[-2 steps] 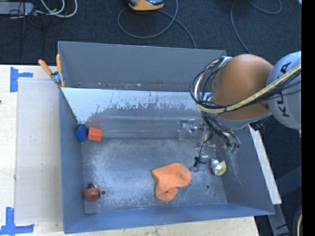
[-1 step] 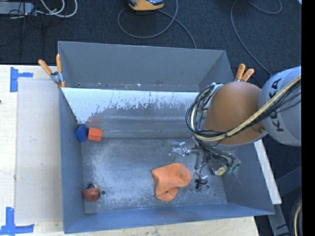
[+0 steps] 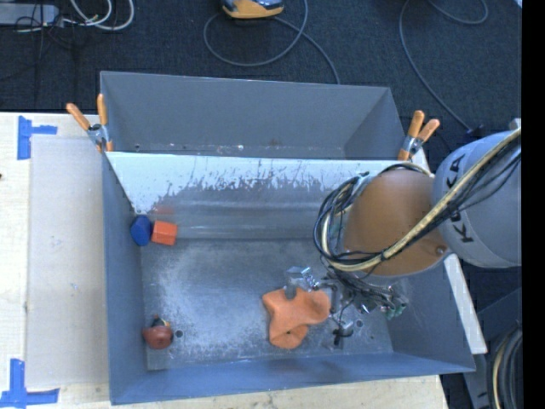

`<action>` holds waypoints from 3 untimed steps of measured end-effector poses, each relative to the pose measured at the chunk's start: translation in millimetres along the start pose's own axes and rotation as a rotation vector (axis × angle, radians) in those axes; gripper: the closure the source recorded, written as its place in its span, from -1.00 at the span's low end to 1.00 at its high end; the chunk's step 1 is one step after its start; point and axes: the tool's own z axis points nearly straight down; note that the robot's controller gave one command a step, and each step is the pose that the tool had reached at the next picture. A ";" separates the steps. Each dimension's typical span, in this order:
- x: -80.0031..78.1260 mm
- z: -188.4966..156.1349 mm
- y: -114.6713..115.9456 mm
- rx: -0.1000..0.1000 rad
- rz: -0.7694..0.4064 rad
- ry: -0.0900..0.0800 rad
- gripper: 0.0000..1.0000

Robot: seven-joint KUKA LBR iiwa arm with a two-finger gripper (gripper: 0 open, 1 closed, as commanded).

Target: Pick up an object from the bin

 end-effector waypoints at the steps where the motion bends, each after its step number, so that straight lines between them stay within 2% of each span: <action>1: -5.1 42.1 18.4 -0.002 0.325 0.010 1.00; 2: -5.2 42.1 18.4 -0.002 0.324 0.010 1.00; 3: -14.5 1.5 21.3 -0.004 0.324 0.018 1.00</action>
Offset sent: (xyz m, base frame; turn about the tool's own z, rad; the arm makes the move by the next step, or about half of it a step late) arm 0.0000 0.0000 0.0000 0.0000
